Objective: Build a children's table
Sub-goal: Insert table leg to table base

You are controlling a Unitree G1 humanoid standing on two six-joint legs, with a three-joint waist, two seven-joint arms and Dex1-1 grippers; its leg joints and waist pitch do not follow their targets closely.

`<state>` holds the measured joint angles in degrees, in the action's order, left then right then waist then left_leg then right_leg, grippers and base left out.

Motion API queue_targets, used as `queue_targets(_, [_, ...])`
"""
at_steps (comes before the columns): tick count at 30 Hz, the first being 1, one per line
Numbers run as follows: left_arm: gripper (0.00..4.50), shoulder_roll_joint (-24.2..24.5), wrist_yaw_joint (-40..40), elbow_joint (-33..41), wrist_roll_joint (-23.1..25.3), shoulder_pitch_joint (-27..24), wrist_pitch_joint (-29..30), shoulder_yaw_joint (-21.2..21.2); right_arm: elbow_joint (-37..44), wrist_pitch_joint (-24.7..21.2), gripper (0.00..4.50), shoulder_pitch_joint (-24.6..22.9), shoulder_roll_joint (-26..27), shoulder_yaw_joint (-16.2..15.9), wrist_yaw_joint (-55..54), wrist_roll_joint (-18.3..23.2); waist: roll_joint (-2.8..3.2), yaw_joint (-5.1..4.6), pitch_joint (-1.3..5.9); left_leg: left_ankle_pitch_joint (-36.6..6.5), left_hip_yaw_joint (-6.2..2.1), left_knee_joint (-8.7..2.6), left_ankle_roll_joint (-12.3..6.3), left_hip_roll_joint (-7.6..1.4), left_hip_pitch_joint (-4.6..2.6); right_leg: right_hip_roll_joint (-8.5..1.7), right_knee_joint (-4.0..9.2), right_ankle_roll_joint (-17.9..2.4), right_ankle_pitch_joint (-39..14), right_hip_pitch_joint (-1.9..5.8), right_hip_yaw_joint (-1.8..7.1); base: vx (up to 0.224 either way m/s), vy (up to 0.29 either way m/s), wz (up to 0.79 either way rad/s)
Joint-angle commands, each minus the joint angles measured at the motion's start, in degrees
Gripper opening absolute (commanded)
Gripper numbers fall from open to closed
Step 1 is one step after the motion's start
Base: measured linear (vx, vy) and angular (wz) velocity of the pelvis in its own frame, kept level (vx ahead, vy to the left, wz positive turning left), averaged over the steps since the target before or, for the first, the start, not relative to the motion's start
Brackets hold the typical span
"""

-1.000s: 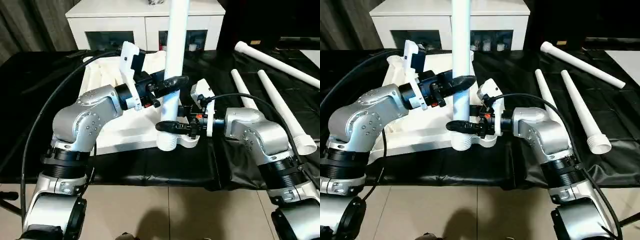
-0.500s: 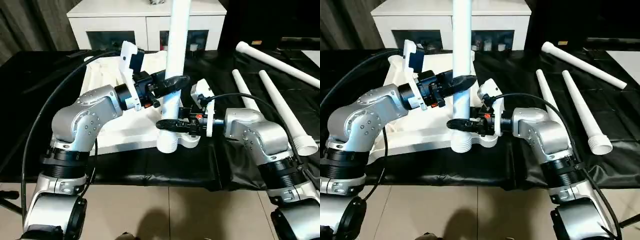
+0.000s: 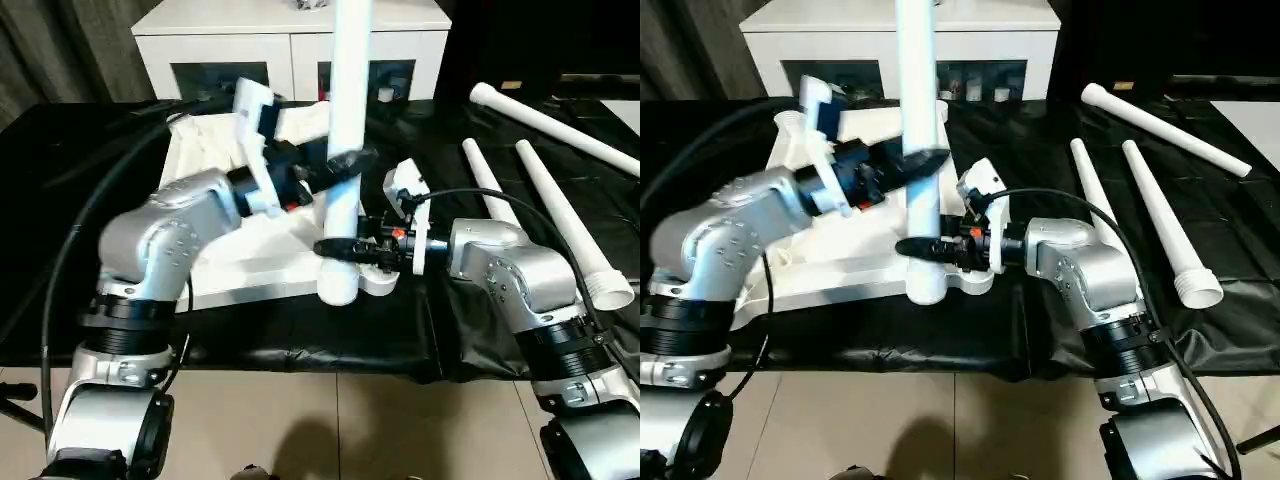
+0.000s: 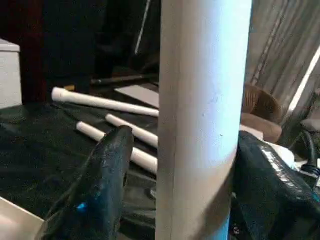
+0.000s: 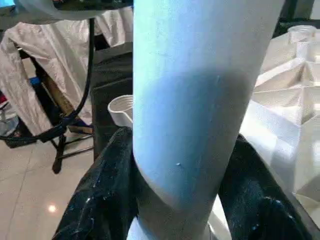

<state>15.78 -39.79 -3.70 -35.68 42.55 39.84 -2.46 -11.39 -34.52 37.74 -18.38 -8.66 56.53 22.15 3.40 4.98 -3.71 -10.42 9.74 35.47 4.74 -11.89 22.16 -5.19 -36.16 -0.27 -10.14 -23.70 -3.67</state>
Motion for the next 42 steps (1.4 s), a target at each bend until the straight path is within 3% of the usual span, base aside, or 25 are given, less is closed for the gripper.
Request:
queue_targets(1, [3.57, 0.64, 2.11, -1.06, 1.28, -0.65, -1.49, -1.93, 2.2, -0.38, 1.86, -0.77, -0.27, 2.72, -1.18, 0.99, -0.02, -0.13, 5.05, -8.12, 0.07, -3.72, -1.11, -0.22, -0.8, -1.76, 3.68, -13.67, -6.22, 3.69, 1.73, 0.0, 0.0, 0.0])
queue_targets(5, [3.86, 1.18, 3.62, 0.65, 2.59, -2.67, -2.41, -2.13, 2.63, -0.28, 1.85, -1.36, -0.62, 4.43, -3.12, 1.02, -0.07, -0.13, 5.08, -7.58, 0.1, -3.71, -1.02, -0.2, -0.71, -1.74, 3.73, -13.18, -5.81, 3.72, 1.74, 0.0, 0.0, 0.0])
queue_targets(6, [3.93, 0.82, 9.39, 1.02, 5.13, -3.72, -1.82, -3.19, 2.54, 1.46, 1.85, -1.76, -0.48, 5.86, -7.19, -0.64, 0.11, -0.04, 5.14, -7.54, 0.07, -3.69, -0.95, -0.2, -0.81, -1.75, 3.67, -13.17, -5.8, 3.68, 1.72, 0.0, 0.0, 0.0])
queue_targets(8, [3.93, 0.74, 12.8, 0.57, 6.74, -4.25, -1.29, -3.89, 2.08, 3.06, 1.85, -1.84, -0.23, 6.79, -10.13, -1.99, 0.14, -0.29, 5.1, -7.89, 0.02, -3.71, -0.27, -0.23, -0.81, -1.7, 3.78, -12.34, -6.08, 3.64, 1.66, 0.0, 0.0, 0.0])
queue_targets(9, [3.93, 0.77, 16.61, 0.21, 8.81, -5.32, -1.59, -4.85, 1.49, 5.19, 1.85, -1.85, 0.24, 8.04, -13.82, -3.45, 0.14, -0.32, 5.07, -8.2, 0.08, -3.68, -0.27, -0.11, -0.85, -1.65, 3.86, -12.1, -6.88, 3.61, 1.64, 0.0, 0.0, 0.0])
queue_targets(10, [3.93, 0.72, 23.16, 0.96, 14.59, -8.73, -6.92, -6.08, 1.85, 8.99, 1.85, -2.52, 0.41, 8.91, -19.45, -7.05, 0.07, -0.41, 5.0, -7.6, -0.18, -3.81, 0.32, -0.43, -0.53, -1.84, 3.89, -11.28, -7.31, 3.62, 1.65, 0.0, 0.0, 0.0])
queue_targets(11, [3.93, 1.19, 29.19, 2.07, 20.13, -12.55, -10.39, -6.79, 3.1, 11.38, 1.85, -3.61, 0.44, 9.39, -24.29, -10.32, -0.7, -0.93, 4.98, -7.27, -0.07, -3.76, 0.61, -0.16, -0.31, -1.66, 4.17, -9.64, -8.11, 3.88, 1.54, 0.0, 0.0, 0.0])
queue_targets(12, [3.93, 1.56, 30.9, 2.48, 21.72, -13.83, -10.41, -6.76, 3.81, 11.49, 1.85, -4.11, 0.4, 9.41, -25.51, -11.21, -0.48, -0.91, 4.97, -7.34, -0.07, -3.79, 0.72, -0.09, -0.41, -1.64, 4.14, -8.99, -8.92, 3.82, 1.57, 0.0, 0.0, 0.0])
queue_targets(13, [3.93, 1.29, 32.34, 3.76, 23.57, -15.79, -12.71, -6.9, 5.17, 11.58, 1.85, -5.12, 1.36, 10.38, -26.73, -10.75, -0.94, -1.19, 5.13, -6.97, 0.07, -3.7, 0.26, 0.01, -0.49, -1.47, 4.2, -8.16, -9.29, 3.72, 1.67, 0.0, 0.0, 0.0])
queue_targets(14, [3.93, 1.03, 33.3, 4.68, 24.84, -17.14, -14.61, -7.01, 6.9, 10.8, 1.85, -6.32, 2.1, 10.92, -27.57, -10.34, -0.44, -1.12, 5.22, -6.73, -0.1, -3.73, -0.03, -0.05, -0.5, -1.54, 4.02, -8.28, -9.1, 3.7, 1.68, 0.0, 0.0, 0.0])
queue_targets(15, [3.93, -0.52, 33.62, 8.39, 24.99, -20.89, -15.67, -7.69, 9.96, 10.68, 1.85, -8.6, 3.07, 11.3, -28.12, -9.98, -0.97, -1.34, 5.13, -6.79, 0.03, -3.77, -0.66, -0.17, -0.47, -1.44, 4.33, -8.4, -8.52, 3.44, 1.74, 0.0, 0.0, 0.0])
queue_targets(16, [3.93, -0.59, 33.59, 8.6, 24.99, -21.11, -15.74, -7.7, 10.14, 10.69, 1.85, -8.73, 3.13, 11.32, -28.15, -9.97, -0.66, -1.16, 5.18, -6.55, -0.23, -3.99, -1.02, -0.48, -0.34, -1.72, 3.98, -9.35, -7.35, 3.61, 1.7, 0.0, 0.0, 0.0])
queue_targets(17, [3.93, -0.89, 33.38, 9.71, 24.8, -22.16, -15.69, -7.6, 10.97, 10.83, 1.85, -9.36, 3.29, 11.28, -28.31, -10.0, -0.67, -1.29, 5.13, -7.73, -0.08, -3.96, -1.26, -0.46, -0.55, -1.56, 4.04, -9.93, -7.73, 3.26, 1.69, 0.0, 0.0, 0.0])
queue_targets(20, [3.93, -3.39, 34.32, 11.89, 24.74, -25.48, -18.04, -5.83, 14.03, 11.73, 1.85, -12.46, 7.09, 13.64, -28.5, -4.41, -1.11, -1.18, 4.76, -10.94, 0.07, -4.28, -1.88, -0.58, -0.7, -1.64, 4.56, -10.24, -10.94, 2.85, 1.82, 0.0, 0.0, 0.0])
queue_targets(22, [3.93, -4.4, 34.01, 10.97, 24.13, -25.22, -19.89, -4.9, 14.82, 12.12, 1.85, -13.59, 7.88, 13.41, -28.03, -2.73, -0.78, -1.1, 4.6, -13.37, 0.06, -4.45, -1.33, -0.58, -0.97, -1.59, 5.02, -8.66, -14.35, 2.45, 1.91, 0.0, 0.0, 0.0])
queue_targets(24, [3.93, -5.83, 32.88, 7.22, 22.53, -19.6, -20.51, -4.56, 15.37, 12.99, 1.85, -14.45, 7.67, 11.36, -25.76, -2.99, -0.82, -1.09, 4.49, -14.09, 0.11, -4.52, -0.54, -0.36, -0.96, -1.47, 5.23, -7.75, -15.58, 2.38, 1.97, 0.0, 0.0, 0.0])
queue_targets(25, [3.93, -5.82, 32.1, 5.65, 22.98, -17.47, -20.3, -3.98, 15.38, 12.99, 1.85, -14.55, 7.76, 10.9, -25.14, -3.13, -0.7, -0.9, 4.52, -15.33, 0.16, -4.46, -0.03, -0.21, -1.34, -1.49, 5.43, -7.15, -17.4, 2.08, 2.02, 0.0, 0.0, 0.0])
queue_targets(27, [3.93, -4.86, 30.72, 0.51, 25.77, -12.2, -19.02, -1.47, 14.88, 12.52, 1.85, -14.27, 7.79, 9.68, -22.84, -2.72, -0.73, -0.83, 4.47, -16.29, -0.09, -4.7, 0.31, -0.07, -1.2, -1.44, 5.66, -5.69, -19.1, 2.21, 1.92, 0.0, 0.0, 0.0])
queue_targets(29, [3.93, -4.98, 28.44, -4.18, 27.34, -6.96, -18.44, 1.18, 14.17, 12.03, 1.85, -13.88, 7.57, 7.82, -20.94, -3.34, -0.98, -0.82, 4.36, -15.56, -0.4, -4.88, 0.7, -0.11, -0.55, -1.78, 5.51, -5.27, -18.78, 2.7, 1.86, 0.0, 0.0, 0.0])
queue_targets(30, [3.93, -5.13, 28.18, -4.57, 27.27, -6.42, -18.39, 1.36, 14.1, 11.99, 1.85, -13.85, 7.53, 7.61, -20.83, -3.44, -1.0, -0.77, 4.41, -15.37, -0.3, -4.76, 0.82, -0.01, -0.71, -1.85, 5.56, -5.26, -19.07, 2.61, 1.92, 0.0, 0.0, 0.0])
queue_targets(32, [3.97, -6.21, 26.64, -6.07, 26.25, -3.82, -17.65, 2.11, 13.58, 11.9, 1.84, -13.71, 7.33, 6.6, -20.53, -3.99, -1.07, -0.88, 4.48, -13.95, -0.3, -4.73, 0.83, 0.0, -0.32, -1.95, 5.35, -6.21, -17.47, 2.9, 2.0, 0.0, 0.0, 0.0])
queue_targets(33, [3.97, -7.02, 24.34, -6.15, 25.26, -2.21, -17.09, 3.46, 13.02, 11.97, 1.84, -13.58, 7.01, 5.82, -20.67, -4.38, -1.05, -0.73, 4.73, -12.72, -0.25, -4.52, 0.71, -0.04, -0.49, -1.97, 5.19, -6.92, -15.51, 2.84, 2.06, 0.0, 0.0, 0.0])
queue_targets(35, [3.97, -7.97, 22.27, -6.02, 23.7, -0.81, -16.57, 4.34, 12.55, 12.16, 1.84, -13.49, 6.85, 5.34, -20.73, -4.75, -0.82, -0.78, 4.93, -11.41, -0.1, -4.3, 0.35, -0.03, -0.5, -1.94, 4.94, -8.86, -12.29, 2.91, 2.03, 0.0, 0.0, 0.0])
queue_targets(36, [3.97, -8.43, 21.12, -5.6, 22.59, -0.31, -15.91, 4.78, 12.38, 12.16, 1.84, -13.47, 6.87, 5.23, -20.9, -4.92, -0.43, -0.83, 4.97, -11.04, -0.15, -4.19, 0.15, -0.03, -0.39, -2.0, 4.76, -9.35, -11.39, 3.02, 2.05, 0.0, 0.0, 0.0])
queue_targets(42, [3.97, -9.82, 16.33, -1.31, 19.15, -0.55, -13.84, 6.93, 12.11, 11.37, 1.84, -12.92, 6.37, 5.75, -20.95, -5.06, -0.84, -1.17, 5.21, -7.27, -0.05, -3.9, -2.29, -0.08, -0.06, -1.77, 4.02, -12.26, -4.51, 3.59, 1.88, 0.0, 0.0, 0.0])
